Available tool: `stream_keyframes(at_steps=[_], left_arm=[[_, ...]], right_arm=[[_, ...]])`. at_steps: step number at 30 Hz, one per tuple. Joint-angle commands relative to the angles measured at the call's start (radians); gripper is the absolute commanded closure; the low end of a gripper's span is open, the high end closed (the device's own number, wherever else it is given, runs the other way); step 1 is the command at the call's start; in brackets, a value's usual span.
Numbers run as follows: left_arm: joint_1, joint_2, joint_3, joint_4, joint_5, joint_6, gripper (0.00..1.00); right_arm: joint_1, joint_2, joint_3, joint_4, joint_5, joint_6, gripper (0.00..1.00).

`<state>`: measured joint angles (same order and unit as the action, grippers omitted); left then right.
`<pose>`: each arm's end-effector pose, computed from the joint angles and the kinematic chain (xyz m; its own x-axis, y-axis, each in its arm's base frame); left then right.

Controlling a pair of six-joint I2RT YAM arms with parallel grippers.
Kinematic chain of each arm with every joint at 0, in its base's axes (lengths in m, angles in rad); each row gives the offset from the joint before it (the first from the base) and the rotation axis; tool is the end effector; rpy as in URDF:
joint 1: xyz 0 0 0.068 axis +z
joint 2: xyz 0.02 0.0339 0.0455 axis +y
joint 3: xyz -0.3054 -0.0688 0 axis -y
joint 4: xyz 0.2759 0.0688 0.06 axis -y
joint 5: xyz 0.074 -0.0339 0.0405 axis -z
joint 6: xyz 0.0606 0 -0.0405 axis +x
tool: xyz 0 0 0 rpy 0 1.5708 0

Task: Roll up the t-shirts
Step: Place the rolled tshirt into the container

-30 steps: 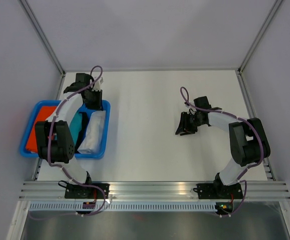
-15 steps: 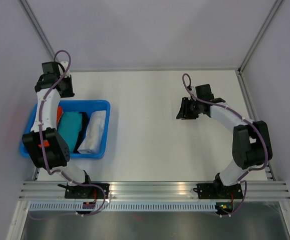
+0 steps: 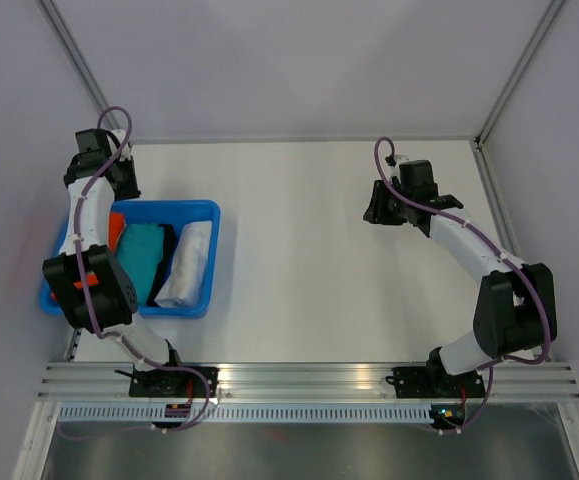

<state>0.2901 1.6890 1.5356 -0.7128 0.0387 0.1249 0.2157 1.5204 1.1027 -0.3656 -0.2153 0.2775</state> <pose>0.4079 0.1193 0.3314 -0.7570 -0.0961 -0.6463 -0.1688 0.9843 0.0514 0.3640 0.0930 0.2674 -0.7607 0.1073 -0.6402 -0.1545 0.9280 0.3391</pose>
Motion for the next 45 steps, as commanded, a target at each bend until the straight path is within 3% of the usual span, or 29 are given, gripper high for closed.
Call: stream_keyframes(at_steps=[1, 15, 18, 19, 20, 21, 24, 32, 33, 37, 45], left_arm=[[-0.009, 0.032, 0.015, 0.073, 0.041, 0.01, 0.68], [-0.108, 0.081, 0.034, 0.153, 0.029, 0.031, 0.67], [-0.109, 0.067, 0.023, 0.154, 0.026, 0.041, 0.67], [-0.108, 0.063, 0.021, 0.156, 0.027, 0.042, 0.66], [-0.109, 0.058, 0.017, 0.156, 0.027, 0.044, 0.66], [-0.109, 0.055, 0.015, 0.156, 0.029, 0.044, 0.6], [-0.108, 0.037, 0.015, 0.157, 0.032, 0.047, 0.43], [-0.108, 0.012, 0.023, 0.153, 0.04, 0.055, 0.29], [-0.108, 0.011, 0.024, 0.15, 0.04, 0.053, 0.2], [-0.108, 0.011, 0.024, 0.144, 0.046, 0.048, 0.19], [-0.109, 0.02, 0.014, 0.142, 0.069, 0.035, 0.18]], right_arm=[[-0.001, -0.019, 0.037, 0.022, 0.037, 0.015, 0.56], [-0.001, -0.011, 0.072, -0.009, 0.111, 0.008, 0.53], [-0.001, -0.016, 0.075, -0.013, 0.137, 0.003, 0.38], [-0.001, -0.016, 0.077, -0.013, 0.146, 0.002, 0.3], [-0.001, -0.017, 0.078, -0.013, 0.148, 0.0, 0.09], [-0.001, -0.017, 0.08, -0.013, 0.148, 0.0, 0.02], [0.001, -0.014, 0.088, -0.019, 0.148, -0.003, 0.02], [-0.001, -0.026, 0.117, -0.026, 0.175, -0.02, 0.02], [-0.001, -0.031, 0.12, -0.024, 0.185, -0.011, 0.02], [-0.001, -0.035, 0.123, -0.018, 0.247, 0.029, 0.02], [-0.001, -0.049, 0.095, 0.022, 0.223, 0.022, 0.02]])
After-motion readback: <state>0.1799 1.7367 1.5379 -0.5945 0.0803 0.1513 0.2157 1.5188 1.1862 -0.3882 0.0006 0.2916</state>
